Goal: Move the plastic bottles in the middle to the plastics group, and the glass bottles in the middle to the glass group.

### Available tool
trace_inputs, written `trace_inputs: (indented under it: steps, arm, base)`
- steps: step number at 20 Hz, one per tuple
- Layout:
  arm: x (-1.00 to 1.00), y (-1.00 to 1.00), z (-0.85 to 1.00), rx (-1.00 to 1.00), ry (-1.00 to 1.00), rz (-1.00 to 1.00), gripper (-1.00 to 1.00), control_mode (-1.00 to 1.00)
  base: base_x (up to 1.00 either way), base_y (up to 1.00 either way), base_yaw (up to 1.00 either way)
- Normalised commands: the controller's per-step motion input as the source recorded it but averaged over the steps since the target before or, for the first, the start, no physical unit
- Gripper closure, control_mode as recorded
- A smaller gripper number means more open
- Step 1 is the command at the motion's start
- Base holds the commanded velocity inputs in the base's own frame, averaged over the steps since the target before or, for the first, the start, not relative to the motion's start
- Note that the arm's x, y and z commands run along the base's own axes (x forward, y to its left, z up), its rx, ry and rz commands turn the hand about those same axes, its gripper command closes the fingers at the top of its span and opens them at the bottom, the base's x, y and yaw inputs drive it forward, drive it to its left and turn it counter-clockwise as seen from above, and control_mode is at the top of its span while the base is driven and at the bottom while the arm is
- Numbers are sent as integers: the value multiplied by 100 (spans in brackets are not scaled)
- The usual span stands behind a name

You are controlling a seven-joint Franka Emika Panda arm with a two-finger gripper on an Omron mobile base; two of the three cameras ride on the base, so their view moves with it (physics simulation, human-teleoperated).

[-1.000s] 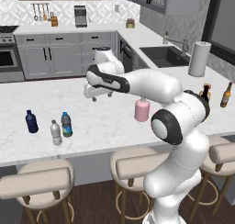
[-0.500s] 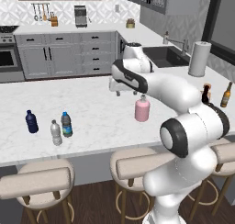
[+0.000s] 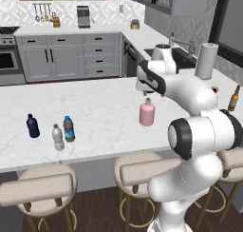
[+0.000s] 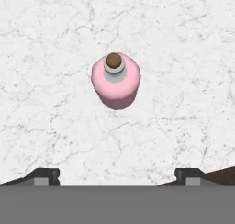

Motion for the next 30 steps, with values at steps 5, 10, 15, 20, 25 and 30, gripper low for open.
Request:
trace_inputs:
  steps: [5, 10, 15, 20, 25, 30]
  arm:
    - [73, -29, -10, -1, 5, -5, -100, -100]
    - [50, -3, -45, 4, 0, 5, -100, -100]
    - [14, -1, -37, 3, 0, 6, -100, -100]
    - [0, -1, -25, 0, 0, 3, -100, -100]
    - [10, 0, -22, -3, 8, 8, -100, -100]
    - [10, -1, 0, -1, 1, 14, -100, -100]
  base:
    - [0, 0, 0]
    - [0, 0, 0]
    - [0, 0, 0]
    - [0, 0, 0]
    - [0, 0, 0]
    - [0, 0, 0]
